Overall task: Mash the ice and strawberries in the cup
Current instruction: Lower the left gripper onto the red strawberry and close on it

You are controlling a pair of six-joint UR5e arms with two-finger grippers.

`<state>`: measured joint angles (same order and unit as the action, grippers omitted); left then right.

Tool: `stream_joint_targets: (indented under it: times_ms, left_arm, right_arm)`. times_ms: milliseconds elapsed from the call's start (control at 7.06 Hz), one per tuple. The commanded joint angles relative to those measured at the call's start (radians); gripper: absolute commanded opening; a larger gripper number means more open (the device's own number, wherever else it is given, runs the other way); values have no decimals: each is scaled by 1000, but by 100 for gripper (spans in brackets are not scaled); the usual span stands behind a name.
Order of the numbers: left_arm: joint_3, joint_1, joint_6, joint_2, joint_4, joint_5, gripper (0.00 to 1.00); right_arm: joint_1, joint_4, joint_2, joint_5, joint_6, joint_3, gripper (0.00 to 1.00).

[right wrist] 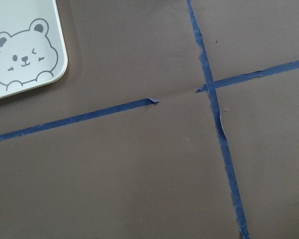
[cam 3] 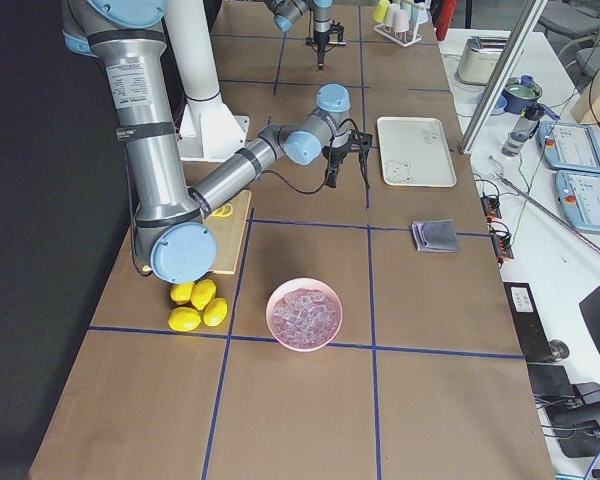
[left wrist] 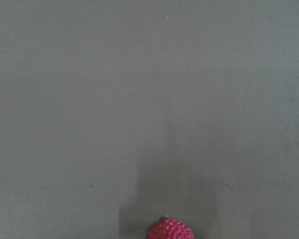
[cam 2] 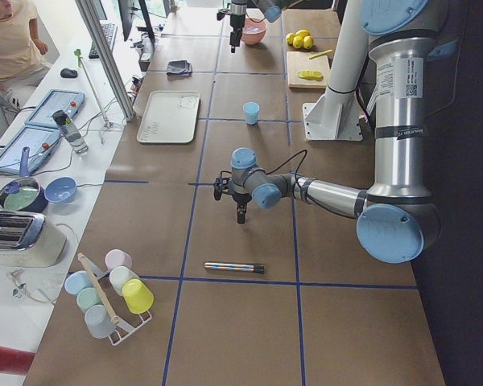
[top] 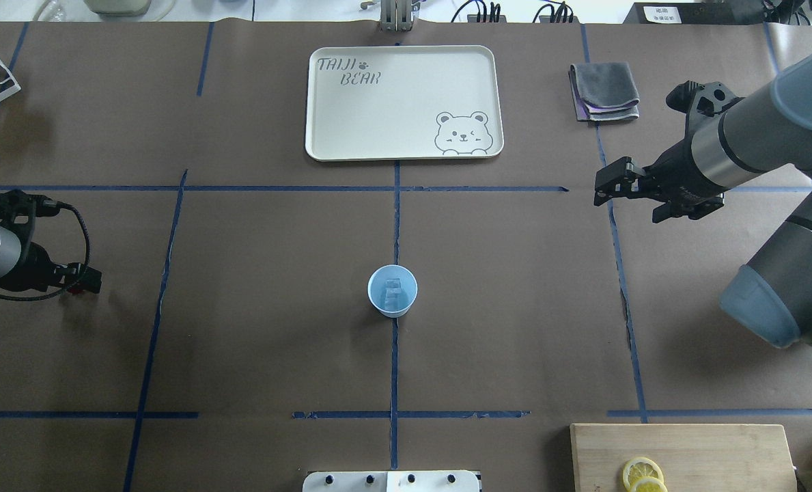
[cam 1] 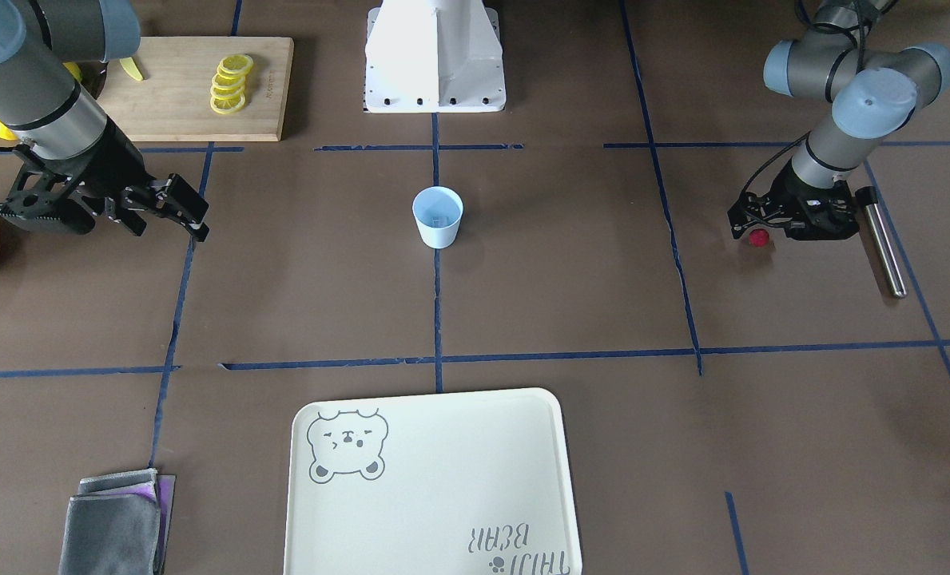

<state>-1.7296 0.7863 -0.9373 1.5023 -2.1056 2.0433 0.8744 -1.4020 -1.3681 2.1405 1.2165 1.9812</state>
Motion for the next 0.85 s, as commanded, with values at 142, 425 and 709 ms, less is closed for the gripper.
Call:
stream_joint_targets:
  times_ms: [142, 425, 709]
  left_arm:
    - [2, -1, 2, 3, 1, -2, 82]
    - [2, -1, 2, 4, 1, -8, 78]
    - [2, 1, 2, 6, 1, -9, 54]
  right_arm:
    - [0, 0, 1, -1, 0, 1, 99]
    - [0, 0, 1, -1, 0, 1, 99]
    - [0, 0, 3, -1, 2, 1, 99]
